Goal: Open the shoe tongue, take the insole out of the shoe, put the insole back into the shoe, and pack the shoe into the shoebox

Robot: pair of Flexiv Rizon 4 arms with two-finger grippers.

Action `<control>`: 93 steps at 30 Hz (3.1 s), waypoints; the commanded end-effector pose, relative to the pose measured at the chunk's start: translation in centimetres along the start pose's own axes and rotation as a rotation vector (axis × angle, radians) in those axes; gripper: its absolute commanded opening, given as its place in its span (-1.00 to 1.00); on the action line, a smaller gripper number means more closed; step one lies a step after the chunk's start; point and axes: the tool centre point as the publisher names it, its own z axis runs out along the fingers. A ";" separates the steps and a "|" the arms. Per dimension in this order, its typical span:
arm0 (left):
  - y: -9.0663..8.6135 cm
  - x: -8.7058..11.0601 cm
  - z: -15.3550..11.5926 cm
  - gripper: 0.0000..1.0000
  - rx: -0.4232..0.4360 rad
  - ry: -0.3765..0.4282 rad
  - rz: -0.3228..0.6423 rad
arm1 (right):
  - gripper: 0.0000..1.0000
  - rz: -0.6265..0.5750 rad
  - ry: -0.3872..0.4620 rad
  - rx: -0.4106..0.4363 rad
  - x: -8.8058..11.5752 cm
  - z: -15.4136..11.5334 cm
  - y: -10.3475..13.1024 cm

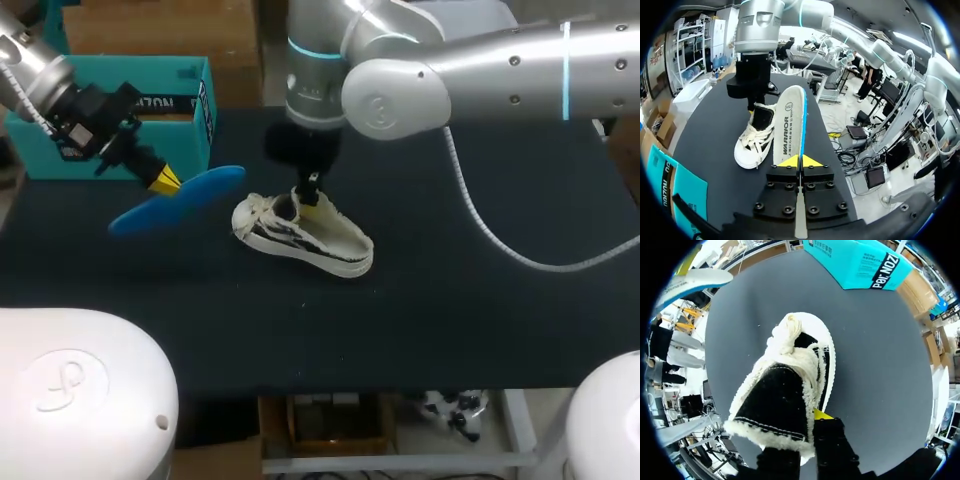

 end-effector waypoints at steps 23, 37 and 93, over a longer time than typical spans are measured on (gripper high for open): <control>-10.0 -5.2 4.4 -1.00 0.178 0.457 0.347 | -1.00 0.804 -0.049 -0.334 5.8 -3.5 -9.4; -10.4 -7.0 5.4 -1.00 0.234 0.559 0.378 | -1.00 0.908 -0.047 -0.367 4.8 -2.1 -10.6; -14.1 -0.8 6.2 -1.00 0.467 0.703 0.384 | 1.00 0.875 0.140 -0.450 5.8 -6.1 -16.5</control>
